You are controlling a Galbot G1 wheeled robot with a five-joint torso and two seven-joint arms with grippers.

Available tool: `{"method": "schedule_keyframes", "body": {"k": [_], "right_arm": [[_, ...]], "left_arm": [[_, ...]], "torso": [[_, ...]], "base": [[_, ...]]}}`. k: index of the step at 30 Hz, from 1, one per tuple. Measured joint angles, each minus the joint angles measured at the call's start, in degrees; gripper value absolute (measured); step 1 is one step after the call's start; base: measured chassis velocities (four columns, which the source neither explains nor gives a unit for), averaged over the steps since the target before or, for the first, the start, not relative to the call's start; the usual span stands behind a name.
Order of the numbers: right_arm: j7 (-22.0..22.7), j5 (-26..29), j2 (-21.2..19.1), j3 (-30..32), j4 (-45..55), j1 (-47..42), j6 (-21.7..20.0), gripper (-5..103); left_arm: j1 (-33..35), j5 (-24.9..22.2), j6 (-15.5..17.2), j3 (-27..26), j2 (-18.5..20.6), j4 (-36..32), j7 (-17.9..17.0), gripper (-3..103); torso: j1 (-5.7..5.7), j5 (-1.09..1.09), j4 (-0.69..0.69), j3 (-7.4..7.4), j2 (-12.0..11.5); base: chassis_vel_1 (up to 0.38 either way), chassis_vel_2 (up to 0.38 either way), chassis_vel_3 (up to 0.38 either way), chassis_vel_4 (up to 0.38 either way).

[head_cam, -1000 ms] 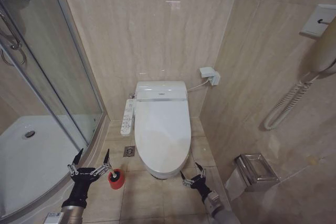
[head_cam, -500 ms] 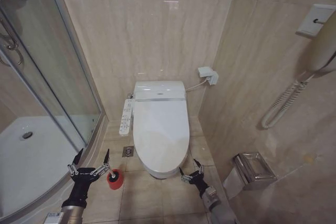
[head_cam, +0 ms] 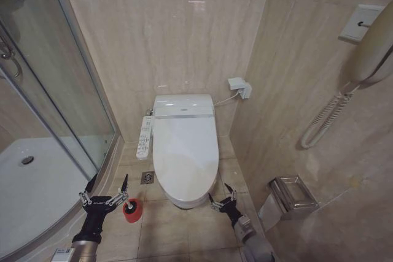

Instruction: Open the toilet lid, clean the toilet bowl with a toilet brush, close the toilet lid, and flush.

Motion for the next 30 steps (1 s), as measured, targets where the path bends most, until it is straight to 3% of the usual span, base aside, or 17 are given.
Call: {"method": "schedule_keyframes", "body": {"k": [12, 14, 15, 16, 19, 20, 21, 27, 28, 30], "right_arm": [[0.19, -0.09, -0.74, -0.10, 0.51, 0.81, -0.02, 99], [0.09, -0.10, -0.71, -0.23, 0.72, 0.79, 0.16, 99], [-0.07, -0.19, -0.51, -0.47, 0.84, 0.86, 0.23, 99], [-0.10, -0.25, -0.44, -0.48, 0.83, 0.82, 0.31, 99], [-0.10, -0.33, -0.36, -0.45, 0.84, 0.94, 0.30, 99], [-0.13, -0.38, -0.34, -0.43, 0.83, 1.00, 0.32, 99], [-0.25, -0.43, -0.30, -0.45, 0.83, 1.09, 0.31, 94], [-1.38, -0.82, -0.39, -0.04, 0.69, 1.04, 0.53, 94], [-1.49, -0.94, -0.43, 0.10, 0.63, 0.99, 0.69, 68], [-1.76, -1.14, -0.49, 0.33, 0.60, 0.86, 0.91, 68]], "left_arm": [[0.00, 0.00, 0.00, 0.00, 0.00, 0.00, 0.00, 100], [0.00, 0.00, 0.00, 0.01, 0.00, 0.00, 0.01, 100], [-0.01, 0.00, 0.00, 0.01, 0.00, 0.00, 0.01, 100], [0.05, 0.00, 0.00, 0.00, 0.00, 0.00, 0.00, 100], [0.00, 0.00, 0.00, 0.01, 0.00, 0.00, 0.00, 100], [0.00, 0.00, 0.00, 0.00, 0.00, 0.00, 0.00, 100], [0.01, 0.00, 0.00, 0.00, 0.00, 0.00, 0.00, 100], [0.00, 0.00, 0.00, 0.00, 0.00, 0.00, 0.00, 100], [0.00, 0.00, 0.00, 0.00, 0.00, 0.00, 0.00, 100], [0.00, 0.00, 0.00, 0.00, 0.00, 0.00, 0.00, 100]], "torso": [[0.00, 0.04, 0.07, 0.00, 0.00], [0.01, 0.06, 0.11, 0.00, 0.00], [0.01, 0.14, 0.23, -0.01, -0.01], [0.01, 0.19, 0.22, 0.00, -0.01], [0.02, 0.05, 0.22, -0.01, -0.01], [0.02, 0.04, 0.10, 0.00, -0.01], [0.03, 0.10, 0.13, 0.00, -0.01], [0.02, 0.05, 0.10, 0.00, -0.01], [0.02, 0.03, 0.09, 0.00, -0.01], [0.01, 0.03, 0.08, 0.00, -0.01]], "base": [[0.000, 0.000, 0.000, 0.000], [0.000, 0.000, 0.000, 0.000], [0.000, 0.000, 0.000, 0.000], [0.033, 0.040, 0.066, 0.013], [0.019, 0.092, 0.066, 0.007], [0.021, 0.076, 0.049, -0.027], [0.000, 0.000, 0.000, 0.000], [0.000, 0.000, 0.000, 0.000], [0.000, 0.000, 0.000, 0.000], [0.000, 0.000, 0.000, 0.000]]}}
